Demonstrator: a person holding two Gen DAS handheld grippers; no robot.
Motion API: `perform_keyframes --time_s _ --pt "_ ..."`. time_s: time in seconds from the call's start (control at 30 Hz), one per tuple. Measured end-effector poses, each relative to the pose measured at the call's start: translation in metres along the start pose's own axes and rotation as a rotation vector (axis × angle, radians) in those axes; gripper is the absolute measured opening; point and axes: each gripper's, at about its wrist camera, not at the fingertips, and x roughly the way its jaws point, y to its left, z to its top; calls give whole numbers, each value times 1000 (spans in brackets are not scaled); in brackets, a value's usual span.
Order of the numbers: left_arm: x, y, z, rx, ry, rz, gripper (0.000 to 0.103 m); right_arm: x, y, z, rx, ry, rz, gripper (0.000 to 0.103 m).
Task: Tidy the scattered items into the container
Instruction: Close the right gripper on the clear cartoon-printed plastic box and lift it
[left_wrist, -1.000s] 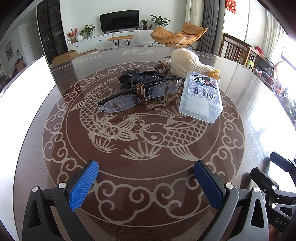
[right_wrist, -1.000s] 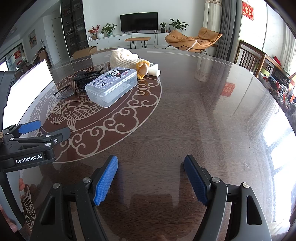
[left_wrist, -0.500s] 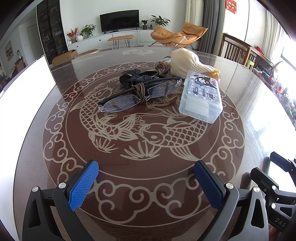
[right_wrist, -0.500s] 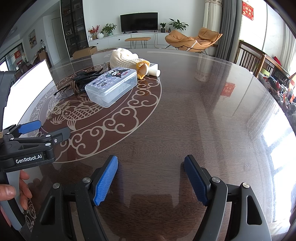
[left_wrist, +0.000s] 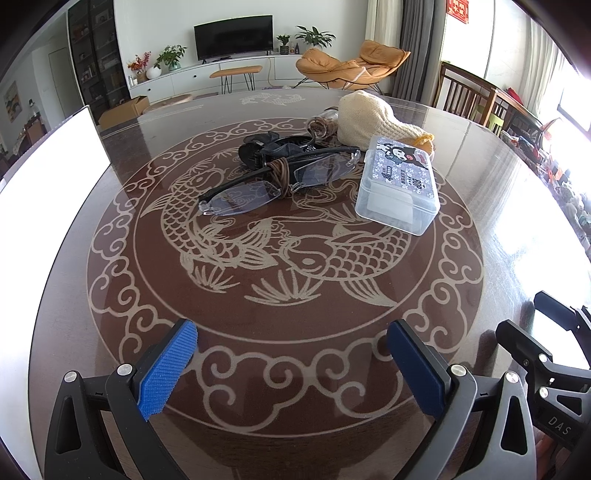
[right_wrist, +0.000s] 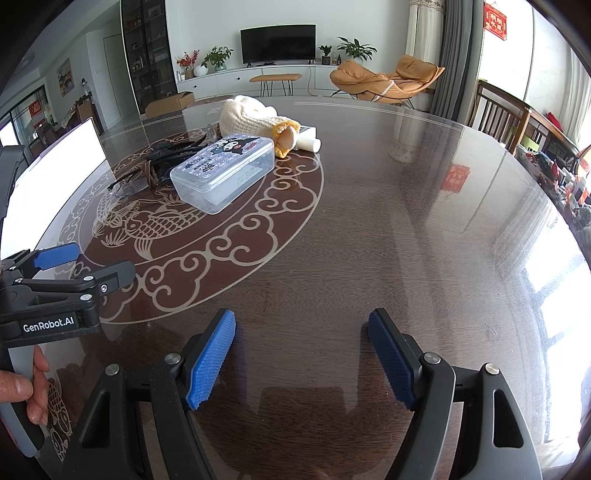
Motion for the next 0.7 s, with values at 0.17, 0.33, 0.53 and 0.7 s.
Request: perform_keyframes --time_s 0.17,0.33,0.53,0.7 --pt "-32 39 -27 -88 -82 45 103 0 2 0 0 1 4 77" --pt "-46 53 -41 -46 -131 95 103 11 5 26 96 39 145 76" --pt "-35 50 -37 -24 -76 106 103 42 45 97 213 20 221 76" --pt "-33 59 -37 -66 -73 87 103 73 81 123 164 36 60 76"
